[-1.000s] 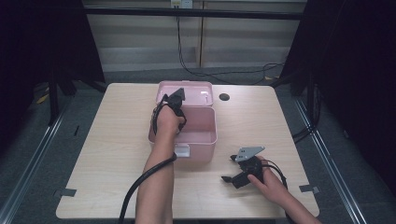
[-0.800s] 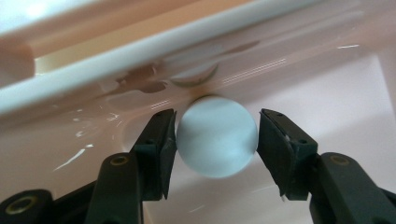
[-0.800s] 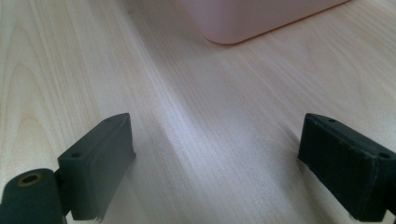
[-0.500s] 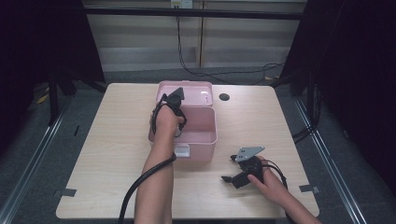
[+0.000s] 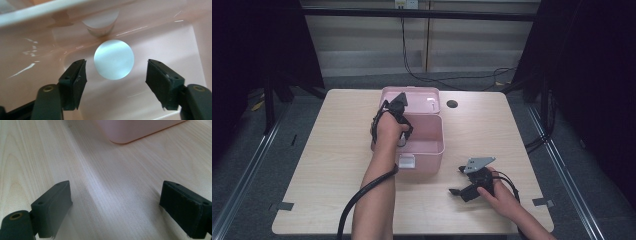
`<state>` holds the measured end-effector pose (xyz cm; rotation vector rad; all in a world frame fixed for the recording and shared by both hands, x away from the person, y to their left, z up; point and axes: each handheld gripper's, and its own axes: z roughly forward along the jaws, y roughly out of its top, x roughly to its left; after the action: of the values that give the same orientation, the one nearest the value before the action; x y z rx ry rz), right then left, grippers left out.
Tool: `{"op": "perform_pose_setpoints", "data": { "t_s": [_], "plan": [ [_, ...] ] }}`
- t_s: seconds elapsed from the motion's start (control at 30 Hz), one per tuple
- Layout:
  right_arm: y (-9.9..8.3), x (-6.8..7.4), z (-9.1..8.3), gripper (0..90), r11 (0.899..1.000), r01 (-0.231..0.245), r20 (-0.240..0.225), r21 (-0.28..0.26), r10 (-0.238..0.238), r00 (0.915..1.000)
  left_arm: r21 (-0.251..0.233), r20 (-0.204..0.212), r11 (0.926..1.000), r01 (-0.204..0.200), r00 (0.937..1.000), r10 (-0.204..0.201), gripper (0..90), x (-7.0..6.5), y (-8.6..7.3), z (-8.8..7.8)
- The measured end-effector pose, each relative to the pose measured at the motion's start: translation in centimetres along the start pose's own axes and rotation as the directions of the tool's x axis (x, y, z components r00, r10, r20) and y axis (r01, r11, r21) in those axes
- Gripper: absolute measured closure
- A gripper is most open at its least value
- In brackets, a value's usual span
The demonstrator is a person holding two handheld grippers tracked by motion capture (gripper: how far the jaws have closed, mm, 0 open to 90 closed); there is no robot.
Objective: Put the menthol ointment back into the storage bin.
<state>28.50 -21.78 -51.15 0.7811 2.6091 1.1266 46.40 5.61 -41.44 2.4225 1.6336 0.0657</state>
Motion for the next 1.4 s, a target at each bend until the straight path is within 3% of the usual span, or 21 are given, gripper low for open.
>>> {"op": "perform_pose_setpoints", "data": {
  "t_s": [0.13,0.17,0.27,0.63,1.07,1.4],
  "plan": [
    [0.0,0.0,0.0,9.7,1.000,0.000,0.000,0.000,0.000,1.0000,-0.005,0.011,0.9999,0.010,0.9999,-0.010,29.3,0.0,-0.1,-0.2],
    [0.0,0.0,0.0,9.7,1.000,0.000,0.000,0.000,0.000,1.0000,0.002,0.014,1.0000,-0.006,0.9999,0.006,28.9,0.1,-0.1,-0.3],
    [0.0,0.0,0.0,9.7,1.000,0.000,0.002,0.001,0.000,1.0000,-0.008,0.022,0.9999,0.011,0.9997,-0.011,27.1,0.0,-0.2,-0.6],
    [0.0,0.0,0.0,9.7,1.000,0.001,0.002,0.001,-0.001,1.0000,-0.012,0.052,0.9999,-0.003,0.9987,0.004,23.0,0.0,-0.7,-1.4],
    [0.0,0.0,0.0,9.7,1.000,0.000,0.002,0.001,0.000,1.0000,-0.015,0.088,0.9984,-0.054,0.9946,0.055,21.6,-0.6,-1.2,-4.2],
    [0.0,0.0,0.0,9.7,1.000,-0.002,-0.001,0.001,0.002,1.0000,-0.013,0.096,0.9970,-0.077,0.9923,0.078,22.0,-0.1,-1.9,-6.2]
  ]
}}
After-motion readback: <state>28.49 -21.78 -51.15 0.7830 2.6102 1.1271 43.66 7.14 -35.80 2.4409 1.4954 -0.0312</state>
